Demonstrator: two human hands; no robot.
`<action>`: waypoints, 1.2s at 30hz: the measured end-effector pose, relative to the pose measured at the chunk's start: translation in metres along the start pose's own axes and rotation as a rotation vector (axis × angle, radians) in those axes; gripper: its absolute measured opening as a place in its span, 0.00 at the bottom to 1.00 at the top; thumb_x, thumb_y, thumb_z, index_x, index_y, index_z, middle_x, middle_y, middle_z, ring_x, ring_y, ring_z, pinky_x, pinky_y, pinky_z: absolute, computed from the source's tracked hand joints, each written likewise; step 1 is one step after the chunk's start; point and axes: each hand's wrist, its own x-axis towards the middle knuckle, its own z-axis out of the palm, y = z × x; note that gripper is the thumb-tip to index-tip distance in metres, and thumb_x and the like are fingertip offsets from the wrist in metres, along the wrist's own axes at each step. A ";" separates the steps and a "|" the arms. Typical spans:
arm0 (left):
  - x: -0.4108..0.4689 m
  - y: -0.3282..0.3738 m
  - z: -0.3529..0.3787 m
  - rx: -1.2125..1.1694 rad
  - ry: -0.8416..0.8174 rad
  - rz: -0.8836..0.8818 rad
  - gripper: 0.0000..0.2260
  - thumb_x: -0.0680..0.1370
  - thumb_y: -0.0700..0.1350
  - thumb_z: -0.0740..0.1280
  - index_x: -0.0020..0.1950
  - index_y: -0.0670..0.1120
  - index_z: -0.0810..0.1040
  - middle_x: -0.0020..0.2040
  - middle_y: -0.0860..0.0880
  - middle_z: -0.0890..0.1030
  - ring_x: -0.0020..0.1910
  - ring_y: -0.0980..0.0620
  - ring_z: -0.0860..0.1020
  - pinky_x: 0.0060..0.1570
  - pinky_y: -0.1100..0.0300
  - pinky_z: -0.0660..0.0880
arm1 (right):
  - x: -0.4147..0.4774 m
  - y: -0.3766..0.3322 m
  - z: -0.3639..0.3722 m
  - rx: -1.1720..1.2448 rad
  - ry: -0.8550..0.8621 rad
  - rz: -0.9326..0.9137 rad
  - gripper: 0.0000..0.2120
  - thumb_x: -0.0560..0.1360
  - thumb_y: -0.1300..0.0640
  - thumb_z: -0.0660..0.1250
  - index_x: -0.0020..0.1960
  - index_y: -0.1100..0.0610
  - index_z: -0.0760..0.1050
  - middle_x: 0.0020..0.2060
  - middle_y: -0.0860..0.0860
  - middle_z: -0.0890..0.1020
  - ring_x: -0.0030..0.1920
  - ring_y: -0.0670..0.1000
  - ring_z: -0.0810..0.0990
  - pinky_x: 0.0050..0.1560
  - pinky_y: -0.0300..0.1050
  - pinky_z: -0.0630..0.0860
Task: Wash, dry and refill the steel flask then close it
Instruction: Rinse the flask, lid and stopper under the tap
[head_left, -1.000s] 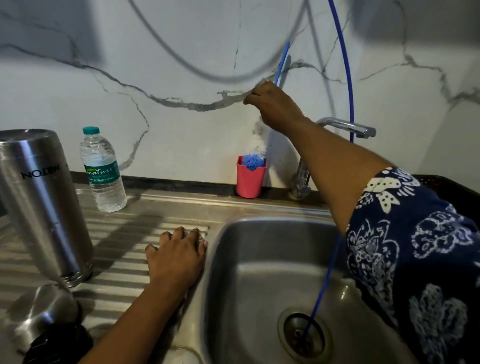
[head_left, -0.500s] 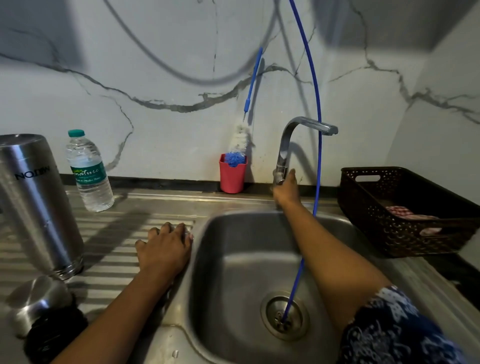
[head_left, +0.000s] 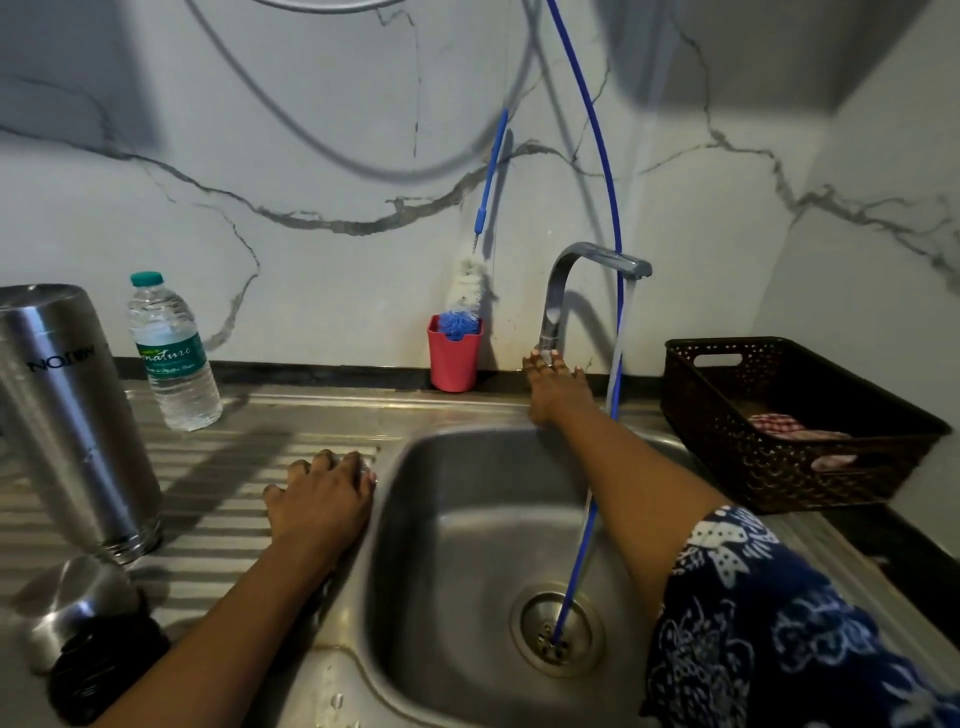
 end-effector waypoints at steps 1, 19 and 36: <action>-0.002 0.001 -0.003 0.009 0.007 0.008 0.20 0.81 0.58 0.50 0.72 0.55 0.65 0.72 0.48 0.66 0.70 0.45 0.65 0.63 0.44 0.65 | -0.008 -0.003 -0.003 0.004 -0.008 -0.004 0.37 0.75 0.63 0.59 0.77 0.55 0.41 0.77 0.53 0.43 0.76 0.55 0.41 0.73 0.58 0.44; -0.126 -0.134 -0.168 -0.195 0.445 -0.214 0.18 0.72 0.63 0.68 0.35 0.50 0.76 0.32 0.51 0.76 0.32 0.52 0.73 0.28 0.61 0.64 | -0.122 -0.244 -0.124 0.929 0.088 -0.424 0.16 0.75 0.56 0.67 0.62 0.56 0.75 0.57 0.54 0.80 0.57 0.52 0.78 0.59 0.44 0.72; -0.056 -0.212 -0.094 -0.907 0.063 -0.016 0.28 0.71 0.51 0.75 0.68 0.50 0.70 0.64 0.47 0.74 0.61 0.49 0.72 0.56 0.55 0.70 | -0.125 -0.337 -0.138 1.117 0.148 -0.418 0.39 0.63 0.47 0.78 0.68 0.55 0.65 0.61 0.53 0.75 0.58 0.54 0.75 0.55 0.44 0.72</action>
